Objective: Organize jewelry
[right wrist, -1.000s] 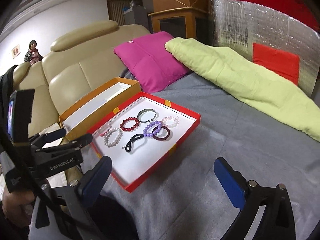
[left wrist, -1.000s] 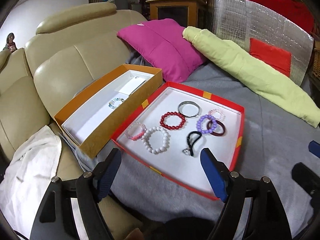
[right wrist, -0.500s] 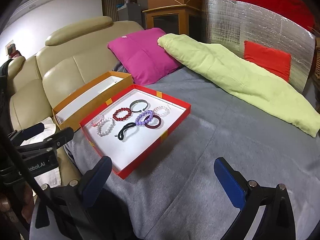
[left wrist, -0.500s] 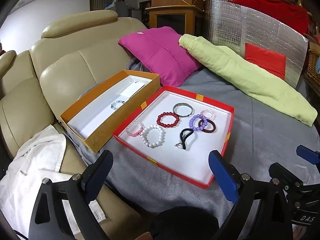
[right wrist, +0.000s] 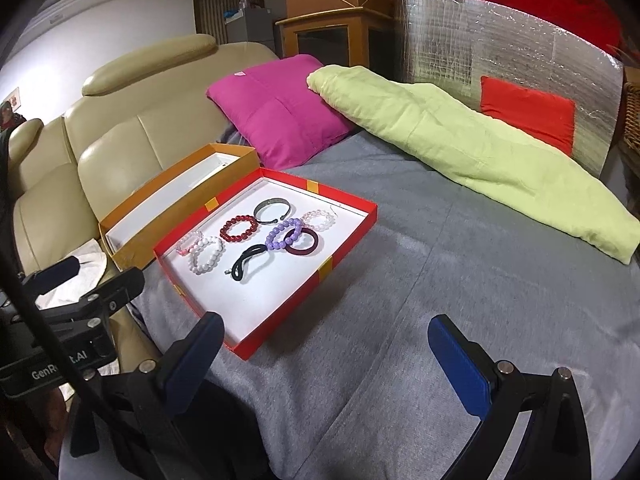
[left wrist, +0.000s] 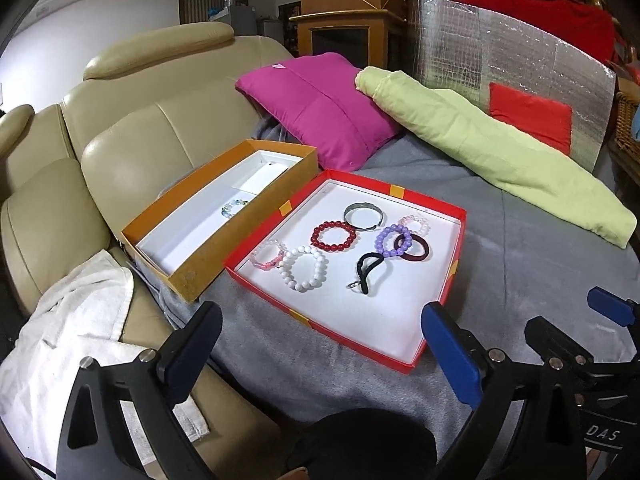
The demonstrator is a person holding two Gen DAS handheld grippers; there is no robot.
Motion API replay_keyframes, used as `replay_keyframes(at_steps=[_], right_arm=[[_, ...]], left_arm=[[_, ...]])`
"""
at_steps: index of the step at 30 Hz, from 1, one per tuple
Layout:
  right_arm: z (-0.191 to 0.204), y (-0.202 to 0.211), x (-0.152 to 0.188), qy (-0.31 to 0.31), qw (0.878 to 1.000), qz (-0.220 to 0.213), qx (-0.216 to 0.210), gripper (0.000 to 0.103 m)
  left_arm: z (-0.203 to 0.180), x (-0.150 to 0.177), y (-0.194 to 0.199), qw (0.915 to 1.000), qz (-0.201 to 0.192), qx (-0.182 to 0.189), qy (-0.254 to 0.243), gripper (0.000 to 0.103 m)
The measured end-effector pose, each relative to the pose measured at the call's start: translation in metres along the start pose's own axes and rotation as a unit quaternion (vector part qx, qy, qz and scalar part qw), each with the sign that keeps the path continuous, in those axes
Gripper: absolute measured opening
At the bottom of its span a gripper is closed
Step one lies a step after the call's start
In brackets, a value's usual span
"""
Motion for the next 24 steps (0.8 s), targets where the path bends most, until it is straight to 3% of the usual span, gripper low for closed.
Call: replay_keyframes(at_steps=[24], right_arm=[[0.014, -0.005, -0.011, 0.017, 1.0, 0.005, -0.002, 0.103]], left_arm=[[0.013, -0.007, 0.002, 0.9996, -0.014, -0.007, 0.023, 0.1]])
Point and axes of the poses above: each gripper's, at about its wrist camera, not at the fingertips, and y roughly against the way its jaws point, z to its left, x to its underside, the point moved 8 cm from there along -y, roughly the way its jaws point, and after that the axes turned 11 degrees about -x, right-handed, at the moved point
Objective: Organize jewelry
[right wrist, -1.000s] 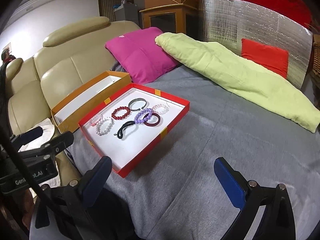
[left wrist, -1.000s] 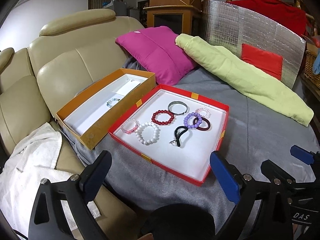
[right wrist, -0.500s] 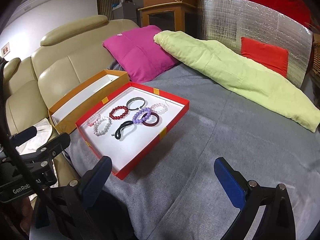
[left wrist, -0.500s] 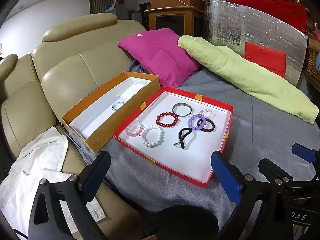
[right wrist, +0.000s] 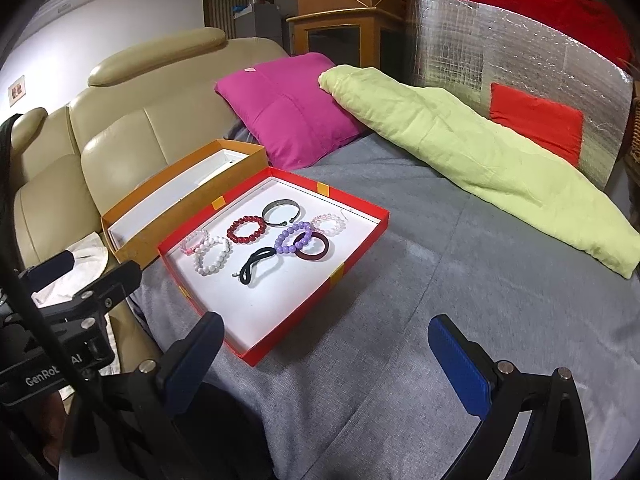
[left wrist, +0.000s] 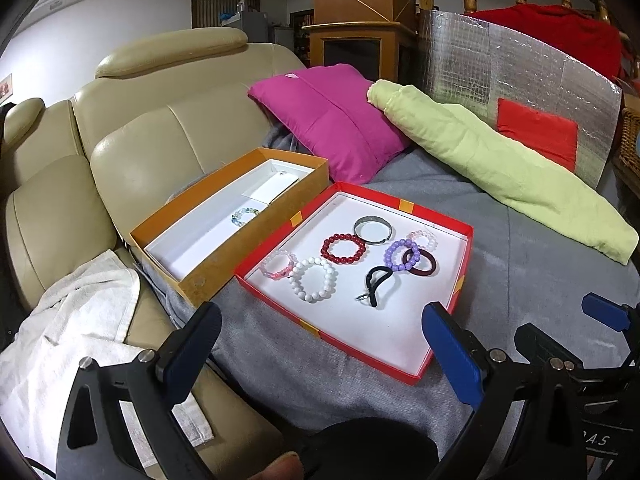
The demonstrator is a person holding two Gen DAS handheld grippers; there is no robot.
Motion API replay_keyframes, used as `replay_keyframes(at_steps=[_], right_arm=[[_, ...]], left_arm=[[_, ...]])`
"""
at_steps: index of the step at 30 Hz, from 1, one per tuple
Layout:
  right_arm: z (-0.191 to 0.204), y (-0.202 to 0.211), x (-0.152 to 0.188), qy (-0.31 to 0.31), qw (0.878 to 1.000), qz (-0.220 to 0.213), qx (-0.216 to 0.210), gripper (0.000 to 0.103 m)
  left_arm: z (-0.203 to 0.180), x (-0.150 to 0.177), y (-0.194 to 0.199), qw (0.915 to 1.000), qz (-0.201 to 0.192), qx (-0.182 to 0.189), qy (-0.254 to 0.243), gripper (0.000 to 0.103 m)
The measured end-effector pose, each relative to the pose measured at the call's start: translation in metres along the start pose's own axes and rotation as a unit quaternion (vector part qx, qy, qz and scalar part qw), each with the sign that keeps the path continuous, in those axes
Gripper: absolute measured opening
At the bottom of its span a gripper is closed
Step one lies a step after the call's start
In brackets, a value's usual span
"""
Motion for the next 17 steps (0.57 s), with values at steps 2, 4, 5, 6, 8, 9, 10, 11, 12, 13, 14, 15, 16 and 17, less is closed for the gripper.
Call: replay_keyframes(at_steps=[2, 4, 5, 6, 8, 9, 10, 11, 12, 13, 14, 15, 16, 17], right_arm=[[0.001, -0.001, -0.001, 0.0, 1.0, 0.001, 0.0, 0.103], [0.001, -0.001, -0.002, -0.001, 1.0, -0.001, 0.001, 0.103], [0.001, -0.001, -0.003, -0.001, 1.0, -0.002, 0.001, 0.103], [0.001, -0.002, -0.004, -0.002, 1.0, -0.002, 0.001, 0.103], [0.001, -0.003, -0.005, -0.002, 1.0, -0.002, 0.004, 0.103], [0.001, -0.004, -0.006, -0.003, 1.0, -0.001, 0.004, 0.103], [0.001, -0.005, -0.006, -0.003, 1.0, -0.001, 0.004, 0.103], [0.001, -0.006, -0.007, -0.003, 1.0, 0.0, 0.004, 0.103], [0.002, -0.007, -0.007, -0.002, 1.0, 0.0, 0.004, 0.103], [0.002, -0.008, -0.007, -0.003, 1.0, 0.001, 0.004, 0.103], [0.003, -0.009, -0.008, -0.002, 1.0, 0.001, 0.003, 0.103], [0.003, -0.009, -0.008, -0.002, 1.0, 0.001, 0.003, 0.103], [0.004, -0.01, -0.009, -0.001, 1.0, 0.002, 0.003, 0.103], [0.004, -0.011, -0.01, -0.001, 1.0, 0.002, 0.002, 0.103]], left_arm=[[0.001, 0.0, -0.001, 1.0, 0.001, -0.002, 0.001, 0.1], [0.002, 0.0, -0.003, 1.0, 0.004, -0.002, 0.003, 0.1], [0.003, 0.0, -0.004, 1.0, 0.004, -0.003, 0.003, 0.1], [0.003, 0.0, -0.004, 1.0, 0.004, -0.005, 0.004, 0.1], [0.005, 0.0, -0.005, 1.0, 0.004, -0.007, 0.004, 0.1], [0.006, 0.0, -0.006, 1.0, 0.004, -0.008, 0.004, 0.1], [0.006, 0.0, -0.006, 1.0, 0.004, -0.007, 0.004, 0.1], [0.007, 0.0, -0.007, 1.0, 0.004, -0.007, 0.004, 0.1], [0.006, 0.0, -0.006, 1.0, 0.004, -0.007, 0.004, 0.1], [0.006, 0.0, -0.006, 1.0, 0.004, -0.006, 0.004, 0.1], [0.007, 0.001, -0.006, 1.0, 0.004, -0.006, 0.005, 0.1], [0.006, 0.001, -0.006, 1.0, 0.003, -0.008, 0.004, 0.1], [0.006, 0.001, -0.007, 1.0, 0.004, -0.008, 0.003, 0.1], [0.006, 0.001, -0.008, 1.0, 0.005, -0.007, 0.004, 0.1]])
Point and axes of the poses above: each gripper's, at about its wrist camera, not at the fingertips, and y roughly against the way its jaws point, z to its left, x to its underside, the point moved 8 cm from there along -y, roughly the way its jaws point, and after that the axes turned 11 degrees about -x, right-handed, at the moved point
